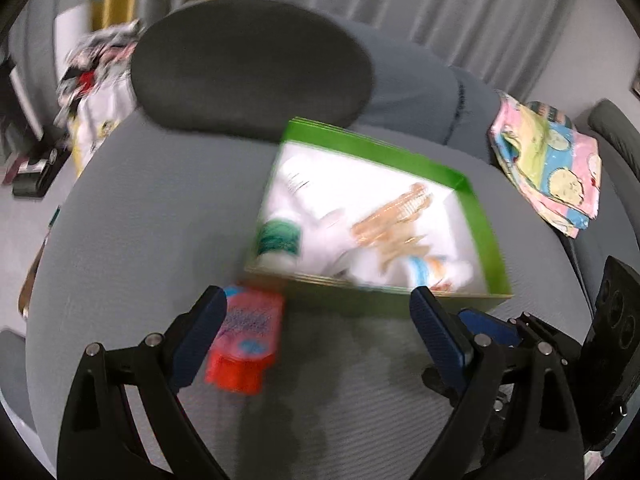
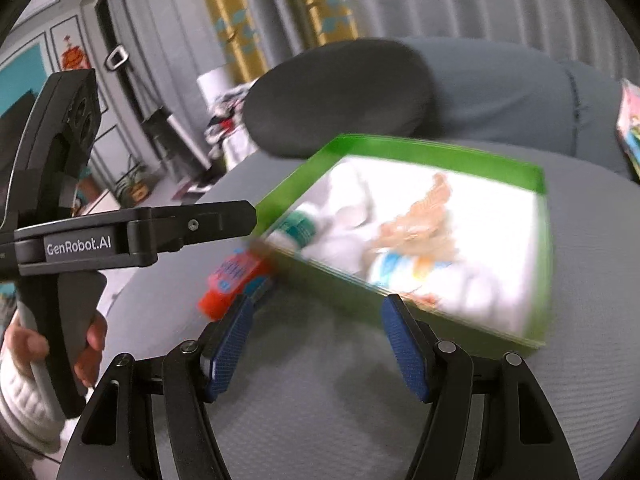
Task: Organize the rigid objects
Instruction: 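Withdraw the left tool toward the pink red-capped bottle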
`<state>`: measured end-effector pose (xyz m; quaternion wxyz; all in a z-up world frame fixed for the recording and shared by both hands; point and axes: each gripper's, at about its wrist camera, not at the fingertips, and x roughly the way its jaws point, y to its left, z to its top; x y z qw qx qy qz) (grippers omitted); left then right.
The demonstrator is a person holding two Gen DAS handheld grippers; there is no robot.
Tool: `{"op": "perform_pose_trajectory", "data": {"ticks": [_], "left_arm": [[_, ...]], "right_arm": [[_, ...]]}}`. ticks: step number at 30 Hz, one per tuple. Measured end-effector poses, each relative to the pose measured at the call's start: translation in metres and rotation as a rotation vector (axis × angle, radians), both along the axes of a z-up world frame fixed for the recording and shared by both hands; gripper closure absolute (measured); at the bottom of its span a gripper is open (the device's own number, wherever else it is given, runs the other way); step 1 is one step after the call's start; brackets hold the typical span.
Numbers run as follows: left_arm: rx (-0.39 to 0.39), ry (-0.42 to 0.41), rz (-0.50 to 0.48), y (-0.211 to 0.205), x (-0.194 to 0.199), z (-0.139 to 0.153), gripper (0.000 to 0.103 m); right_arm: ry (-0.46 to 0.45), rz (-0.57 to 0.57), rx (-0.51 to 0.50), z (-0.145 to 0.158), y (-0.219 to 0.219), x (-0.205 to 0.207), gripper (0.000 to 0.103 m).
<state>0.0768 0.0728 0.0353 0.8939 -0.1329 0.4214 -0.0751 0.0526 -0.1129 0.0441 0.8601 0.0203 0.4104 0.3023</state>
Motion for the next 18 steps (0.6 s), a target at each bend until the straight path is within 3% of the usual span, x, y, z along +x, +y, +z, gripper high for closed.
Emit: {"op": "perform_pose_trajectory", "data": {"ticks": [7,18], "left_arm": [[-0.119,0.141,0.034,0.039,0.002,-0.038,0.011],[-0.162,0.182,0.055,0.043,0.028,-0.067,0.012]], "right_arm": [[0.087,0.078,0.019,-0.028,0.044,-0.001,0.034],[0.2,0.132,0.075,-0.067,0.101,0.032,0.034]]}}
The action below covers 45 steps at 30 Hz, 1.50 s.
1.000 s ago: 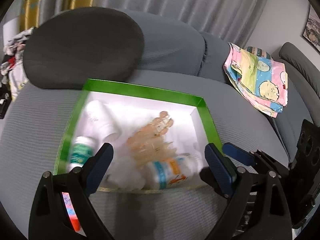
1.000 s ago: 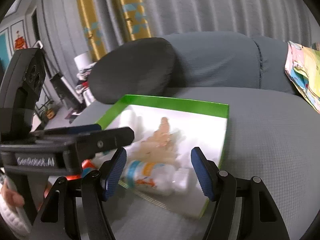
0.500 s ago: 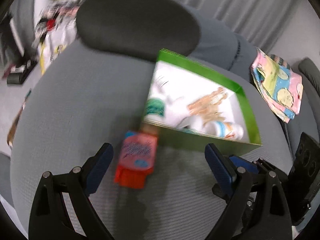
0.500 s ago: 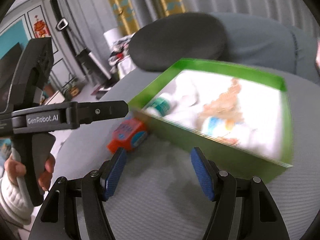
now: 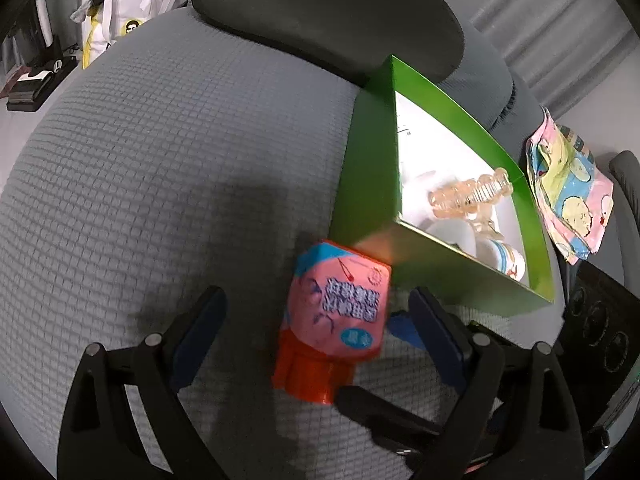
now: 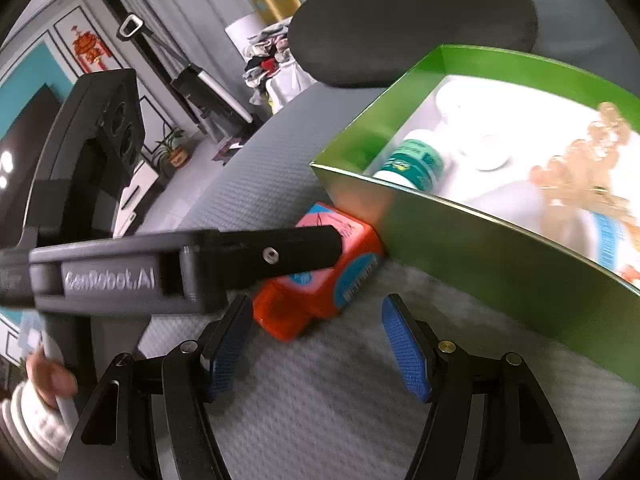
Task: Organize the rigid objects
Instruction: 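Withdraw the left tool toward the pink red-capped bottle, then close the left tool on the pink red-capped bottle, then carry the pink bottle with the left tool and lower it into the box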
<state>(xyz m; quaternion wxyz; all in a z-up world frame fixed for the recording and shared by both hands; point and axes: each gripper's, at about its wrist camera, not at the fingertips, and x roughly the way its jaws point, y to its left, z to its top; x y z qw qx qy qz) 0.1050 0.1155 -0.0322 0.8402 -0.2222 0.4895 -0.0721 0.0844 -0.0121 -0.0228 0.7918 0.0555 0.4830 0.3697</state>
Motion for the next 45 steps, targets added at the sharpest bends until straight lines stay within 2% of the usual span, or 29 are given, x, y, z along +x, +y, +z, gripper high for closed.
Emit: {"op": "perform_pose_trajectory", "data": {"ticks": [1,3,7,8,9,11,14,17,23,29,35,38,40,41,42,45], "left_arm": [[-0.002,0.001,-0.007,-0.001,0.001,-0.002,0.012],[-0.003,0.009,-0.029,-0.005,0.005,-0.005,0.02],[0.028,0.009,-0.052,-0.014,0.007,-0.007,0.025],[0.018,0.008,-0.056,-0.015,0.007,-0.008,0.035],[0.023,0.011,-0.058,-0.017,0.007,-0.008,0.04],[0.056,0.008,-0.06,-0.021,0.006,-0.007,0.042],[0.068,-0.002,-0.057,-0.026,-0.002,-0.002,0.042],[0.079,-0.03,-0.064,-0.029,-0.012,0.009,0.042],[0.107,-0.132,-0.113,-0.055,-0.021,0.052,0.042],[0.113,-0.225,-0.181,-0.093,-0.005,0.093,0.042],[0.128,-0.259,-0.24,-0.13,0.027,0.106,0.042],[0.142,-0.243,-0.235,-0.14,0.046,0.104,0.036],[0.175,-0.231,-0.214,-0.143,0.055,0.105,0.027],[0.185,-0.229,-0.207,-0.14,0.055,0.107,0.016],[0.206,-0.225,-0.193,-0.14,0.059,0.109,0.01],[0.276,-0.225,-0.147,-0.137,0.063,0.113,0.001]], "right_arm": [[0.008,0.002,0.006,-0.003,0.004,0.003,0.034],[0.014,0.012,0.011,-0.007,0.01,0.004,0.034],[0.007,0.008,0.009,-0.011,0.014,0.003,0.038],[0.007,0.009,0.01,-0.01,0.014,0.003,0.039],[0.006,0.013,0.012,-0.009,0.014,0.003,0.041],[-0.012,0.019,0.002,-0.007,0.015,0.0,0.043],[-0.02,0.02,0.008,-0.004,0.013,-0.005,0.043],[-0.067,0.027,0.006,0.007,0.01,-0.017,0.043],[-0.178,-0.001,0.017,0.045,-0.015,-0.034,0.043],[-0.265,-0.079,0.027,0.087,-0.058,-0.024,0.043],[-0.289,-0.146,0.027,0.104,-0.095,0.001,0.043],[-0.248,-0.19,0.017,0.101,-0.11,0.018,0.043],[-0.218,-0.228,-0.023,0.097,-0.118,0.03,0.043],[-0.213,-0.242,-0.035,0.096,-0.122,0.032,0.043],[-0.215,-0.255,-0.052,0.095,-0.127,0.033,0.04],[-0.218,-0.296,-0.124,0.096,-0.137,0.036,0.032]]}}
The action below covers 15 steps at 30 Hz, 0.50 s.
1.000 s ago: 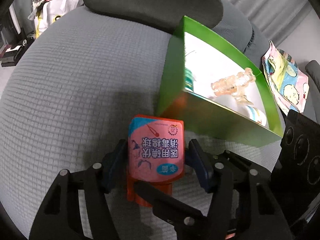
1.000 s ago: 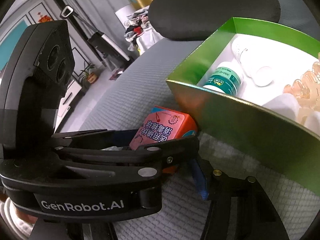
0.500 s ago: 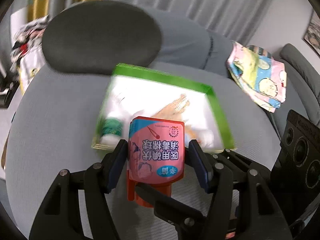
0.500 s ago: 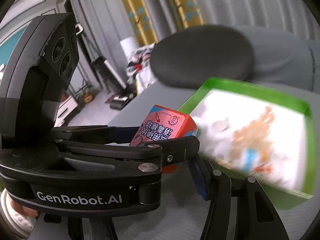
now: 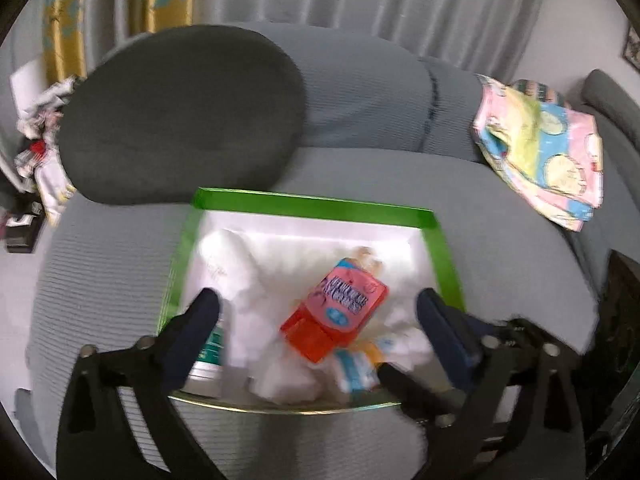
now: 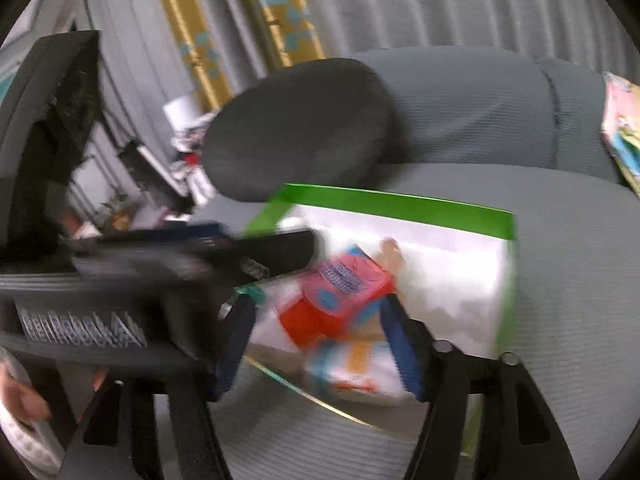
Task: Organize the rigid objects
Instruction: 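Carry the pink bottle with the left tool and lower it into the box, then open the left tool to release the pink bottle in the box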
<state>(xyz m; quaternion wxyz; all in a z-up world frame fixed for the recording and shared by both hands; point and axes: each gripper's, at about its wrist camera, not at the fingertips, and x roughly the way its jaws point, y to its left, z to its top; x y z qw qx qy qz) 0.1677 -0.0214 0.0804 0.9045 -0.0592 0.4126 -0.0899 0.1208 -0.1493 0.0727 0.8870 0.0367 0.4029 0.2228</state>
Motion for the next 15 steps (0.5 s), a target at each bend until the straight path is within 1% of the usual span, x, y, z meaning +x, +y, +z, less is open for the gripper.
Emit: {"op": "perform_pose_trajectory", "data": {"ticks": [2,4,6,7,8,11,12,15], "left_arm": [[0.02,0.037,0.026,0.006,0.001,-0.002,0.001],[0.048,0.085,0.046,0.011,0.002,-0.006,0.001],[0.109,0.091,0.089,0.014,0.0,-0.007,0.001],[0.126,0.095,0.101,0.016,0.0,-0.007,0.001],[0.118,0.102,0.1,0.017,-0.001,-0.007,0.001],[0.042,0.139,0.077,0.026,-0.001,-0.007,0.001],[0.031,0.141,0.077,0.027,-0.001,-0.006,0.001],[0.039,0.145,0.099,0.029,-0.003,-0.005,0.001]], "right_arm": [[0.008,-0.027,-0.038,0.0,-0.006,0.002,0.031],[0.016,-0.041,-0.048,0.002,-0.013,-0.002,0.031],[0.016,-0.044,-0.058,0.003,-0.013,-0.003,0.031],[0.011,-0.044,-0.064,0.003,-0.011,-0.005,0.031],[0.006,-0.044,-0.069,0.003,-0.011,-0.007,0.031],[0.001,-0.037,-0.075,0.003,-0.012,-0.014,0.031],[0.002,-0.033,-0.076,0.002,-0.011,-0.016,0.031],[0.0,-0.026,-0.079,0.001,-0.013,-0.022,0.031]]}}
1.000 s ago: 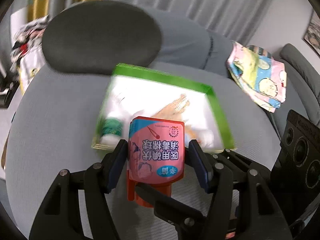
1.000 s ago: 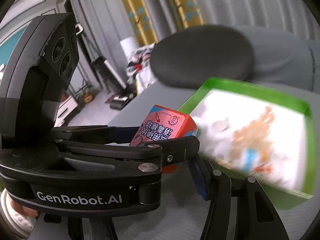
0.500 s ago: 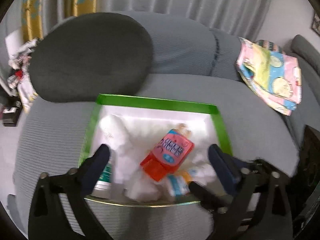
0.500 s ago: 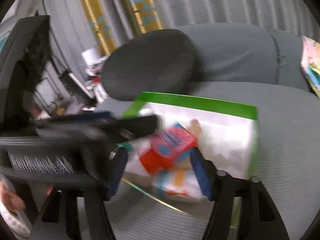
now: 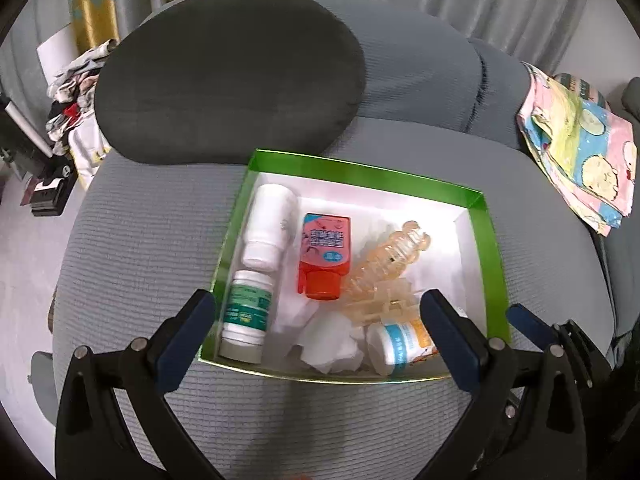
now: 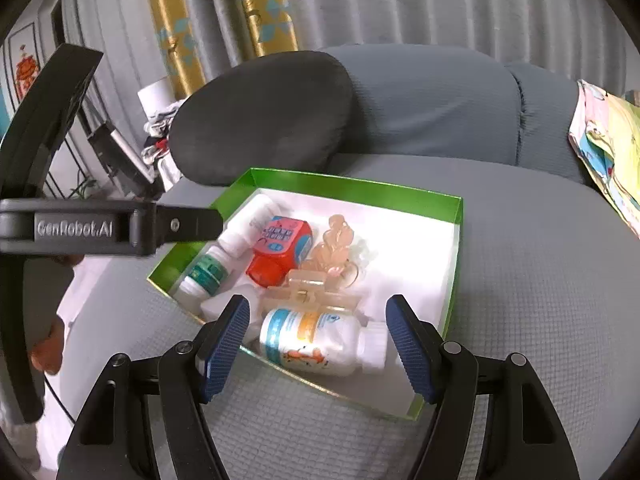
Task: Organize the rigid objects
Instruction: 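Open the left tool to release the pink bottle in the box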
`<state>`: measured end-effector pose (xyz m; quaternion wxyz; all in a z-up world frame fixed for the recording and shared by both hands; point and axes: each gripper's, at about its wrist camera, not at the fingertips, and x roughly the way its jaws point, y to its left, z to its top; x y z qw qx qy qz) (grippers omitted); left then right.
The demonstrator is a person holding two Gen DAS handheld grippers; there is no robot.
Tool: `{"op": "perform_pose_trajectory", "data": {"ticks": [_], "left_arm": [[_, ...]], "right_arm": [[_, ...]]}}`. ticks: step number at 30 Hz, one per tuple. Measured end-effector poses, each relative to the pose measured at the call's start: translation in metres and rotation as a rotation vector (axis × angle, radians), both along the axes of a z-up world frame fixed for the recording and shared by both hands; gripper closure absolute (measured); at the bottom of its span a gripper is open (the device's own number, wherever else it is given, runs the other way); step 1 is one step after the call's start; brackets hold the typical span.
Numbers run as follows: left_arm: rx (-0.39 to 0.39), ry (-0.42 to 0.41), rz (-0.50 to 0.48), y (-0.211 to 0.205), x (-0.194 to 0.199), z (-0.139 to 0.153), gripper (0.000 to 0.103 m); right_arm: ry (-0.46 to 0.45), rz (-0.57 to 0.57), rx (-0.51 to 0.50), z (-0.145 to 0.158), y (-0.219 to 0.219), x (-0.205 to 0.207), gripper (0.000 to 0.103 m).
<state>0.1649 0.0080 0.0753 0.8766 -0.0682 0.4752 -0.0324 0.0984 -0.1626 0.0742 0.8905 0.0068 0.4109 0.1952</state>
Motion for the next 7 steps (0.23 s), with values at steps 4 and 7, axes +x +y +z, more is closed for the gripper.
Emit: {"op": "perform_pose_trajectory", "data": {"ticks": [4,7], "left_arm": [[0.021,-0.005,0.021,0.0001,-0.0029,0.0001,0.001],[0.035,0.0,0.017,-0.0026,0.0015,-0.0002,0.001]], "right_arm": [[-0.01,0.003,-0.004,0.0019,0.0013,-0.0002,0.031],[-0.014,-0.007,-0.001,0.0046,0.0011,0.0027,0.031]]}}
